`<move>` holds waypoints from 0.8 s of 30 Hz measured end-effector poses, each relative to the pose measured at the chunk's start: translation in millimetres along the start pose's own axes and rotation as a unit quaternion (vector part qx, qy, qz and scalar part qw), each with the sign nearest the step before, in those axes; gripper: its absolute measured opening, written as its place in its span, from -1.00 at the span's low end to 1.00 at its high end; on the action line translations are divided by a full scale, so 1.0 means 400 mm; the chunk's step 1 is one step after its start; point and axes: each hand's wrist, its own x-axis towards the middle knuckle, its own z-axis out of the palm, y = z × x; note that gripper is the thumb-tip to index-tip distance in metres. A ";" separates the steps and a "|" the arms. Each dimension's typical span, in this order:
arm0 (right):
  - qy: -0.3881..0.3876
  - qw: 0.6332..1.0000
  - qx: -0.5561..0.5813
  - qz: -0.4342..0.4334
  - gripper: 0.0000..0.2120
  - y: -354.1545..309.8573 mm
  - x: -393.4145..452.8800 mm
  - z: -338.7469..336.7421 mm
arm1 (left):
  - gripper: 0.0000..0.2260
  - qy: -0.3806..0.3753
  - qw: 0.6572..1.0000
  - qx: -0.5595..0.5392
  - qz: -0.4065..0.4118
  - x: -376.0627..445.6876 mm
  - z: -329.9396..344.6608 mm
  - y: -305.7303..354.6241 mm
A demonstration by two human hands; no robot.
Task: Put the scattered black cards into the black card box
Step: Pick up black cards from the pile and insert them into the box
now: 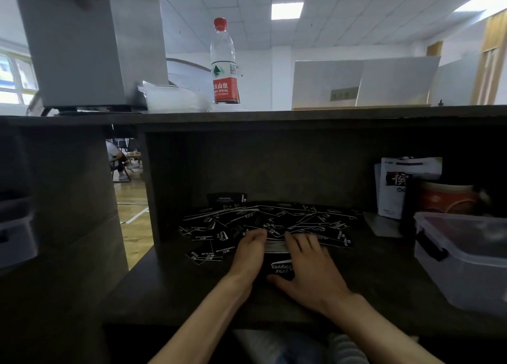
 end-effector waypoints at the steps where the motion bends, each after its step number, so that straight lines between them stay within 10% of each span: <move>1: -0.004 1.000 0.002 -0.003 -0.06 0.004 -0.001 0.001 | -0.87 -0.006 1.000 0.003 0.001 0.001 0.000 0.001; 17: -0.006 0.999 -0.040 0.031 -0.47 -0.025 0.003 -0.009 | -0.80 -0.036 0.996 0.047 0.063 0.010 0.000 -0.027; 24: 0.008 0.999 -0.040 0.027 -0.46 0.015 -0.018 -0.094 | -0.42 -0.075 0.992 -0.002 0.097 -0.024 0.019 -0.010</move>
